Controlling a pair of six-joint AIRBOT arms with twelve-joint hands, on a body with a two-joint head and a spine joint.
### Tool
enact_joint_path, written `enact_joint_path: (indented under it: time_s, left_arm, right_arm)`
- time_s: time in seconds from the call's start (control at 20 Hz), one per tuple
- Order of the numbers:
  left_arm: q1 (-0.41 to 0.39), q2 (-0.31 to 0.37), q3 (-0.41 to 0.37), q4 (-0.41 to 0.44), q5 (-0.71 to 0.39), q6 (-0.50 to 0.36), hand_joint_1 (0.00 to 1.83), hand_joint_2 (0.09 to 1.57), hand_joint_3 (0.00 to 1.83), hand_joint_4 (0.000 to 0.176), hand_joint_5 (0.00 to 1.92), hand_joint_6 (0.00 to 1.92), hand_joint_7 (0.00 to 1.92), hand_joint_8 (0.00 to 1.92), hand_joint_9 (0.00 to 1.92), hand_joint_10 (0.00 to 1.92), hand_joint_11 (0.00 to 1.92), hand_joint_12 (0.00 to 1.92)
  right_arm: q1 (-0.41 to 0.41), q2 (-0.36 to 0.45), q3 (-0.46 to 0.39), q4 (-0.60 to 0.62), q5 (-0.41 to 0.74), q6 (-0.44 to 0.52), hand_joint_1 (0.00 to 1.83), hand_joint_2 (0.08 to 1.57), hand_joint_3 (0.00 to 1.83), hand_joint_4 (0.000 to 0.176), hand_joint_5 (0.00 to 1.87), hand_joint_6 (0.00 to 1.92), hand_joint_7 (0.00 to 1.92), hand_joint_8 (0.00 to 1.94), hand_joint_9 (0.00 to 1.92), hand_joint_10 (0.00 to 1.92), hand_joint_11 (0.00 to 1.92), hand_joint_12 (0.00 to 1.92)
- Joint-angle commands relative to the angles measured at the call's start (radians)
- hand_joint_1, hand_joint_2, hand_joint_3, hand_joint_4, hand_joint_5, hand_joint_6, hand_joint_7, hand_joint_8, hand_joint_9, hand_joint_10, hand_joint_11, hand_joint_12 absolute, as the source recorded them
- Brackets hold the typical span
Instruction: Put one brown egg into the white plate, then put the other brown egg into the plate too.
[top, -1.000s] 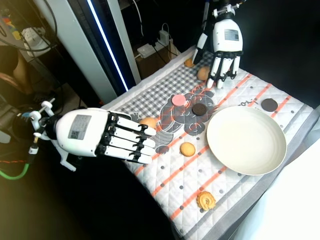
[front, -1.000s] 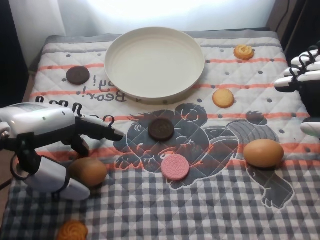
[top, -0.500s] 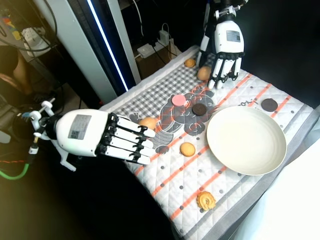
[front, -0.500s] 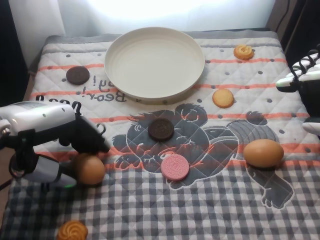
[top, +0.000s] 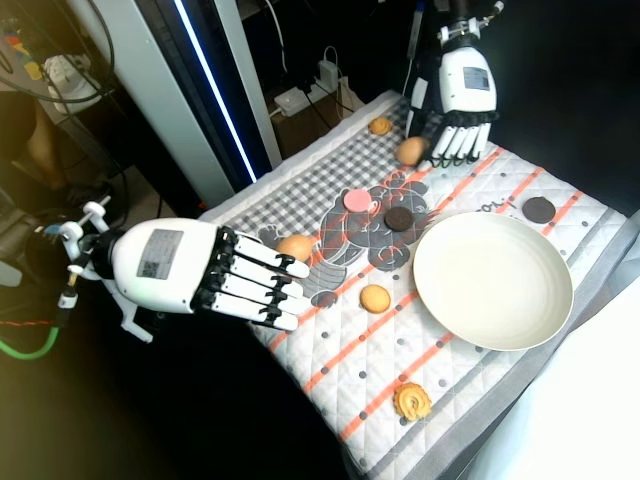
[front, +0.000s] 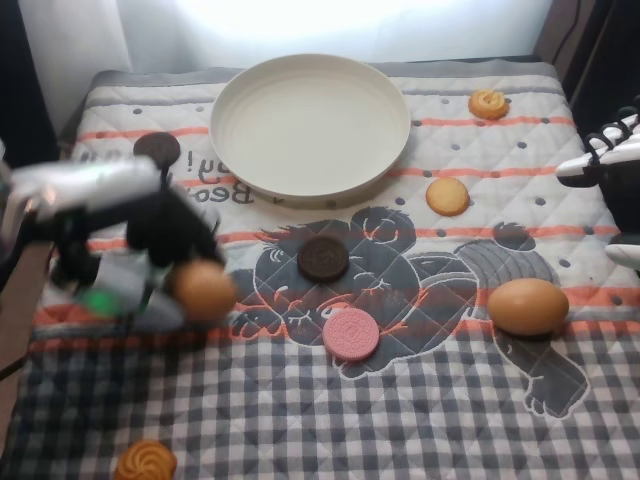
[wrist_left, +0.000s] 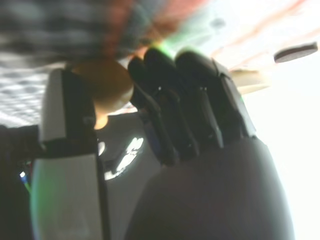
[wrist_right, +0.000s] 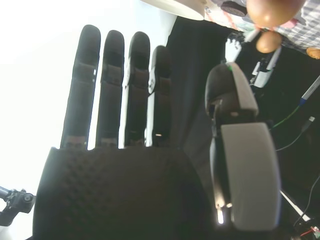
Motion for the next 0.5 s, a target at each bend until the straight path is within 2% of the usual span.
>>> enact_joint_path:
  time_s: [0.0,0.05,0.1,0.2,0.25,0.35,0.4,0.45]
  left_arm:
    - [-0.039,-0.017,0.018,-0.018,-0.13,-0.002,1.07,1.05,0.0,0.141,1.11,0.75,1.11,0.3,0.7,1.06,0.39,1.59]
    - [-0.075,-0.048,0.052,-0.05,-0.129,0.03,1.06,1.05,0.0,0.169,1.1,0.76,1.13,0.22,0.67,1.09,0.36,1.6]
    - [-0.117,-0.083,0.086,-0.105,-0.119,0.102,1.06,1.05,0.0,0.175,1.11,0.75,1.15,0.13,0.69,1.02,0.35,1.55]
    - [-0.181,-0.165,0.179,-0.232,-0.096,0.239,1.06,1.05,0.0,0.161,1.1,0.78,1.15,0.05,0.67,0.95,0.32,1.53]
    - [-0.201,-0.203,0.23,-0.265,-0.081,0.24,1.05,1.07,0.0,0.15,1.05,0.85,1.12,0.03,0.66,0.92,0.29,1.52]
    - [-0.23,-0.28,0.334,-0.313,-0.039,0.24,1.02,1.09,0.0,0.173,1.0,0.93,1.13,0.02,0.71,0.9,0.31,1.53]
    - [-0.239,-0.306,0.371,-0.333,-0.02,0.24,1.01,1.11,0.0,0.175,0.97,0.98,1.13,0.02,0.71,0.9,0.3,1.5]
    - [-0.247,-0.335,0.416,-0.365,-0.003,0.24,0.92,1.05,0.0,0.025,0.88,0.36,1.12,0.01,0.69,0.89,0.27,1.49]
  right_arm:
    - [0.006,0.0,0.004,0.031,0.114,0.003,0.64,1.22,0.0,0.0,0.71,0.01,0.81,0.01,0.71,0.01,0.62,0.17]
    - [0.006,-0.001,0.005,0.031,0.114,0.003,0.64,1.22,0.0,0.0,0.71,0.0,0.82,0.01,0.71,0.01,0.62,0.17]
    - [0.006,-0.002,0.006,0.031,0.114,0.003,0.62,1.22,0.0,0.0,0.71,0.0,0.81,0.01,0.71,0.01,0.62,0.17]
    - [0.006,-0.011,0.013,0.031,0.114,0.003,0.63,1.22,0.0,0.0,0.72,0.0,0.82,0.01,0.72,0.01,0.63,0.17]
    - [0.007,-0.018,0.017,0.03,0.114,0.003,0.63,1.22,0.0,0.0,0.72,0.0,0.82,0.01,0.72,0.01,0.63,0.17]
    - [0.017,-0.034,0.026,0.025,0.113,0.003,0.61,1.22,0.0,0.011,0.72,0.0,0.82,0.0,0.72,0.01,0.64,0.17]
    - [0.021,-0.038,0.028,0.02,0.113,0.003,0.58,1.22,0.0,0.038,0.69,0.0,0.8,0.0,0.71,0.0,0.64,0.17]
    - [0.027,-0.044,0.032,0.009,0.113,0.003,0.56,1.23,0.0,0.046,0.68,0.0,0.78,0.0,0.71,0.0,0.64,0.17]
